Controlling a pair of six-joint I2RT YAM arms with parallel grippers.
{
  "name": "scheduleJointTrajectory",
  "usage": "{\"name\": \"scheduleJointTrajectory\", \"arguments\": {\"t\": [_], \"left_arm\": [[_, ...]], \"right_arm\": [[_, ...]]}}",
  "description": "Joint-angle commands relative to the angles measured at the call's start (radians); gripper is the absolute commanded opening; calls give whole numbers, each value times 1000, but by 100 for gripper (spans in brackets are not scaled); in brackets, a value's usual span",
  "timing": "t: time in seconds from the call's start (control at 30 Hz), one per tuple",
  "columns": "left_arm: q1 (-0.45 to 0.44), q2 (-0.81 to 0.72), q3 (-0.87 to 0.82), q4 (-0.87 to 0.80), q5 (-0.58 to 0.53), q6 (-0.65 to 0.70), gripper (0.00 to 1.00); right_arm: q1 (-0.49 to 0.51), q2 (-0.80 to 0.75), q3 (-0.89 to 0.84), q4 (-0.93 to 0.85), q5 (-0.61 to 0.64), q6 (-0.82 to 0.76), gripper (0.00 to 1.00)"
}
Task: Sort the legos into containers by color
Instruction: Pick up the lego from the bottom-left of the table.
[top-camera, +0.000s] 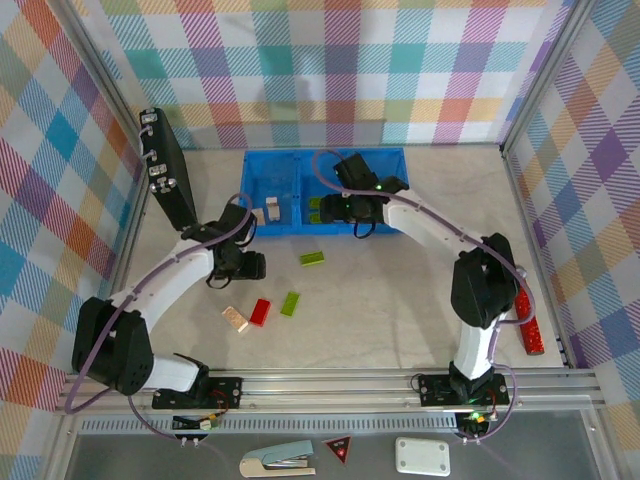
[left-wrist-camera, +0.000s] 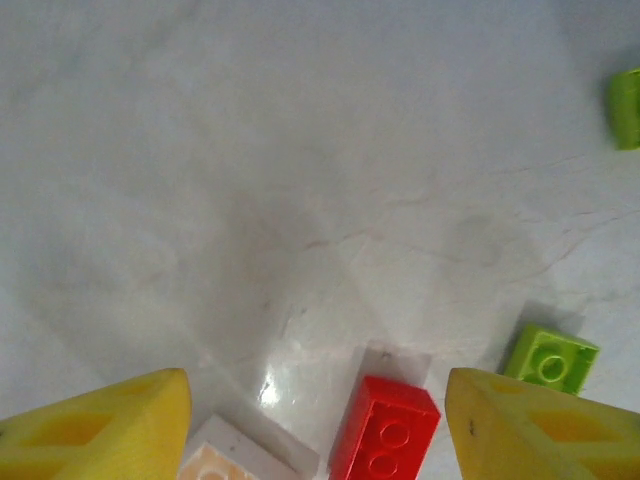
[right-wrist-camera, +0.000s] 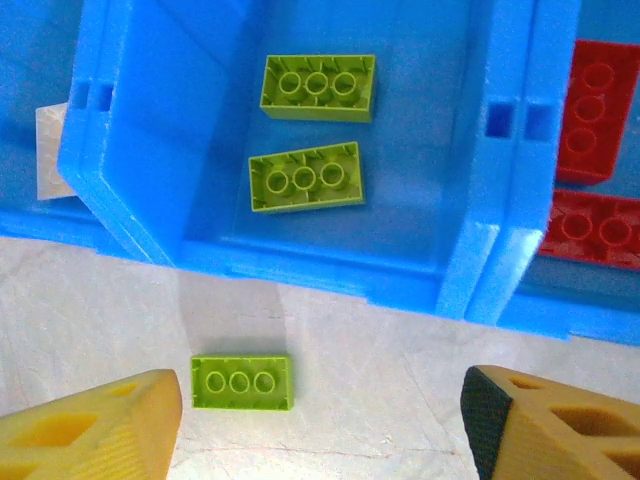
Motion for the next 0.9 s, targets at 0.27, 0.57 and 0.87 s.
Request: {"name": "scheduleJointTrajectory", "arguments": {"t": [0.27,0.57,0.87], "left_arm": [[-4,-173,-200,-29,-8,-296,68],[-4,-183,-272,-62,-68,-442,67],[-4,-180,-372,20,5,-499,58]], "right_arm": [[4,-119,-167,60,-9,6,75],[4,-155,-216,67,-4,1,75],[4,-160,-206,61,-4,6,74]]}}
